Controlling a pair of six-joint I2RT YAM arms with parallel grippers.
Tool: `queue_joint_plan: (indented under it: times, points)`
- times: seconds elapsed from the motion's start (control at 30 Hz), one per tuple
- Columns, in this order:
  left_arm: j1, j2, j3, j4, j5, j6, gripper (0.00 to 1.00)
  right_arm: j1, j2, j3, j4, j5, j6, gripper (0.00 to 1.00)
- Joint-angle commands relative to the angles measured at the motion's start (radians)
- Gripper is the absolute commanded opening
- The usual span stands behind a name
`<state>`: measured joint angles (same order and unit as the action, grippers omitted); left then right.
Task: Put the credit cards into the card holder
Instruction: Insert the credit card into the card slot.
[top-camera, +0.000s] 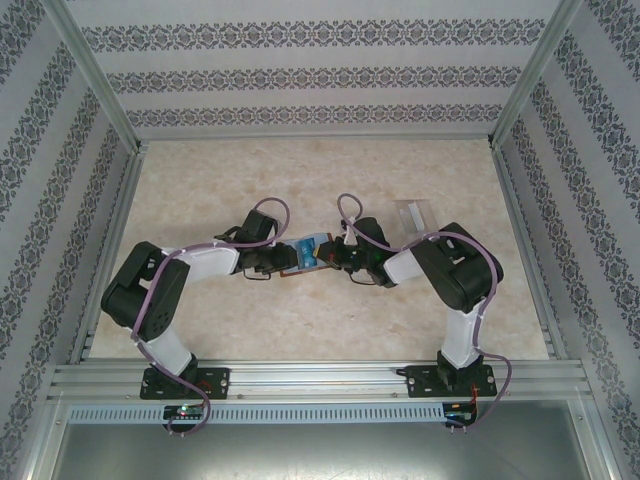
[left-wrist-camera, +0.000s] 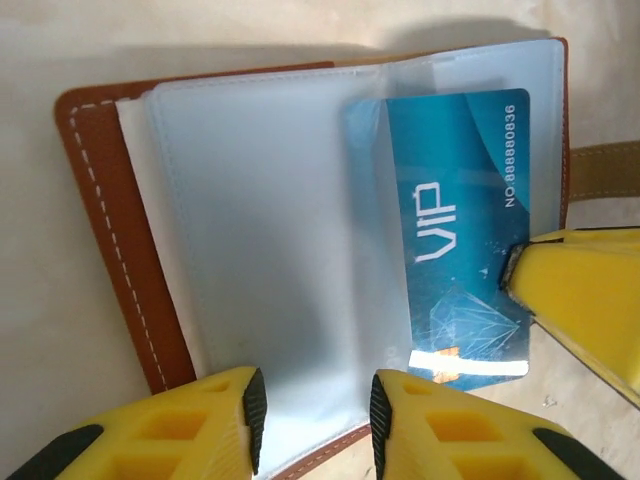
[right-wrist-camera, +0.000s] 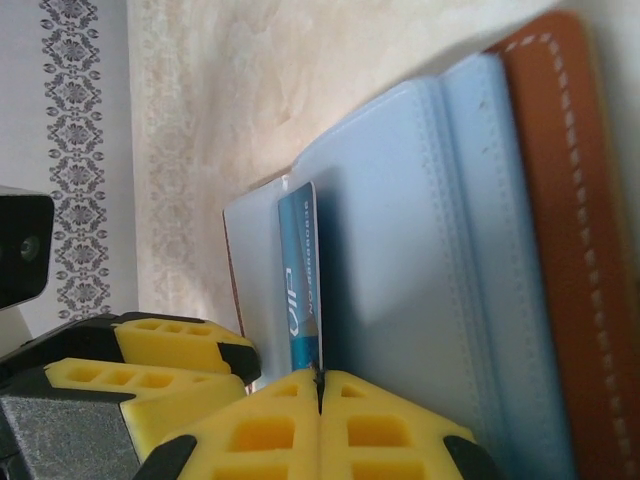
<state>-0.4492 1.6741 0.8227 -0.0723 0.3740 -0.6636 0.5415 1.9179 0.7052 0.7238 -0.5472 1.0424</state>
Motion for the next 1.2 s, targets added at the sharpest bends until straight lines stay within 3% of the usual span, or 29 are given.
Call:
queue_joint_plan:
  times: [0.0,0.2,0.43,0.57,1.17]
  points:
    - [0.042,-0.053,-0.045,-0.091,-0.029,0.001,0.37,0.015,0.033,0.018,0.019,-0.019,-0.002,0.00]
    - [0.087,-0.063,-0.087,-0.080,-0.013,-0.009,0.35,0.029,0.055,0.051,0.006,-0.032,-0.002,0.00]
    - [0.088,-0.046,-0.104,-0.035,-0.064,-0.016,0.11,0.043,0.074,0.085,-0.003,-0.049,-0.004,0.00]
    - [0.086,0.013,-0.065,-0.056,-0.057,0.017,0.03,0.052,0.089,0.109,-0.012,-0.063,-0.005,0.00]
    - [0.086,0.035,-0.061,-0.039,-0.046,0.041,0.00,0.100,0.163,0.185,-0.042,-0.086,-0.002,0.00]
